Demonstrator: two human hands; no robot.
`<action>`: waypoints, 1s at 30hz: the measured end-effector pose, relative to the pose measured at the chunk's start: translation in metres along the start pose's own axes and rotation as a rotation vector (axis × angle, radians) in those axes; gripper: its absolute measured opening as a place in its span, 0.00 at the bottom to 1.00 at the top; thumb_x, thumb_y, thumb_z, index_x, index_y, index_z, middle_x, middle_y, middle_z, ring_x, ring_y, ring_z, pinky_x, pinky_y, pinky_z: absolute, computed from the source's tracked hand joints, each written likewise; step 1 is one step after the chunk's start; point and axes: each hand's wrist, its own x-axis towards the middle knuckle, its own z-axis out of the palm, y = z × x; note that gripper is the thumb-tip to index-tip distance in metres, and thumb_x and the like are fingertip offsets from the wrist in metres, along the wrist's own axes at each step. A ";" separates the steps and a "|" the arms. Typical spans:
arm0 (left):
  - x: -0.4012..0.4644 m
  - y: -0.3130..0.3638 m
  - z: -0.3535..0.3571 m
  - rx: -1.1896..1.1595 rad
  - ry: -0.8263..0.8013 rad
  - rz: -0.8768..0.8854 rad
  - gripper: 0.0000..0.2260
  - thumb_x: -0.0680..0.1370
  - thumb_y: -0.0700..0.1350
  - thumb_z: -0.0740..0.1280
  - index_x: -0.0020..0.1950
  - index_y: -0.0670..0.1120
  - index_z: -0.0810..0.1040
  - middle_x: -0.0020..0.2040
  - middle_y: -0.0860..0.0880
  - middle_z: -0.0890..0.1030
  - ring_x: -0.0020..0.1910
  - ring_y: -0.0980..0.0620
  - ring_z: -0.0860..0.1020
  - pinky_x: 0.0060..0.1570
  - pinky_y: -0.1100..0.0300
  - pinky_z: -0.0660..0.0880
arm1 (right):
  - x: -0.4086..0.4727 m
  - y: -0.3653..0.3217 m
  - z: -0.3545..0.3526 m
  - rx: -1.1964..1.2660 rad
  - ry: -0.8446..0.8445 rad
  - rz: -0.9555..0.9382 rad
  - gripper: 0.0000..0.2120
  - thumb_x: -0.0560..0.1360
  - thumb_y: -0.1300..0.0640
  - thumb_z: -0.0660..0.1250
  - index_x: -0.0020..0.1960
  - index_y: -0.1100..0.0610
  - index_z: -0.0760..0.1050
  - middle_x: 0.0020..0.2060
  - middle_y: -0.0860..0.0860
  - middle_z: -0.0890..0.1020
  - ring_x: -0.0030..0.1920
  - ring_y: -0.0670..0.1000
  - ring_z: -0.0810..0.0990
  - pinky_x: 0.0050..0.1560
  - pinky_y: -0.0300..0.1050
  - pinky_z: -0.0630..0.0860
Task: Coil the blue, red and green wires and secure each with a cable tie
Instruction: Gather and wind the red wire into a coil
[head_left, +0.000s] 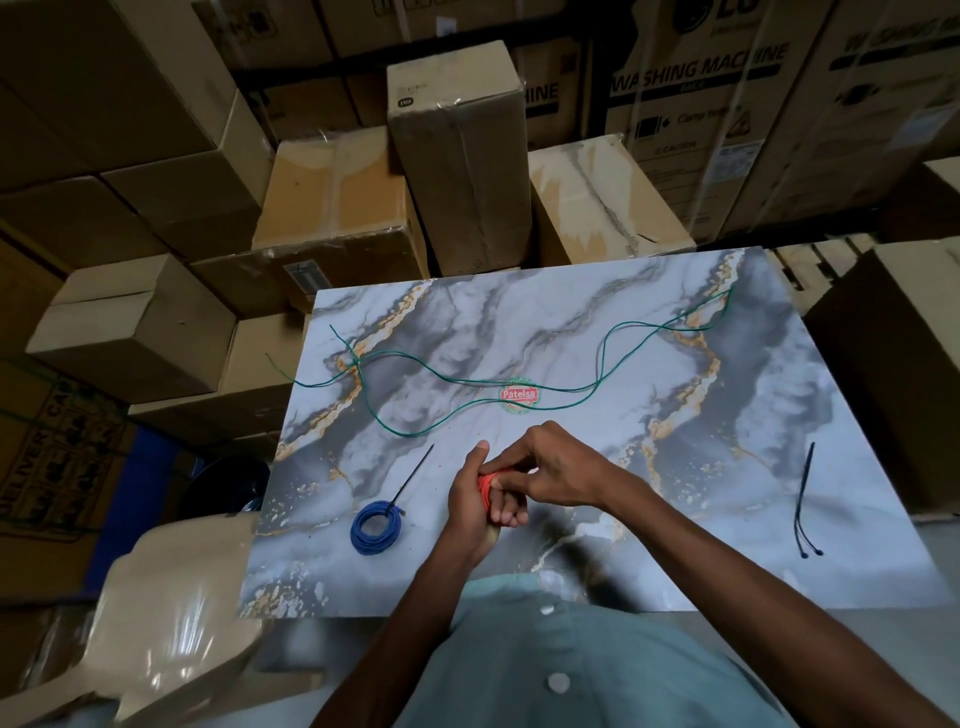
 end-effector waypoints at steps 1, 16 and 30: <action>0.000 0.000 0.001 0.002 -0.001 0.004 0.34 0.84 0.55 0.49 0.35 0.36 0.85 0.14 0.47 0.60 0.14 0.51 0.64 0.21 0.63 0.67 | 0.000 -0.001 -0.001 -0.001 0.004 -0.003 0.12 0.77 0.60 0.72 0.59 0.50 0.86 0.48 0.48 0.89 0.47 0.41 0.87 0.56 0.45 0.82; 0.002 -0.005 -0.007 -0.003 0.086 -0.023 0.21 0.82 0.57 0.54 0.40 0.42 0.71 0.14 0.47 0.59 0.13 0.51 0.63 0.20 0.64 0.65 | -0.008 -0.026 0.000 -0.031 0.012 0.043 0.13 0.76 0.61 0.68 0.53 0.49 0.88 0.40 0.47 0.89 0.40 0.40 0.86 0.46 0.34 0.79; -0.006 0.020 0.003 -0.137 -0.144 -0.063 0.37 0.81 0.64 0.52 0.17 0.46 0.71 0.14 0.51 0.59 0.14 0.55 0.63 0.21 0.67 0.63 | -0.026 -0.012 -0.008 0.440 0.113 0.104 0.20 0.78 0.61 0.73 0.68 0.49 0.80 0.52 0.51 0.88 0.54 0.46 0.86 0.63 0.47 0.80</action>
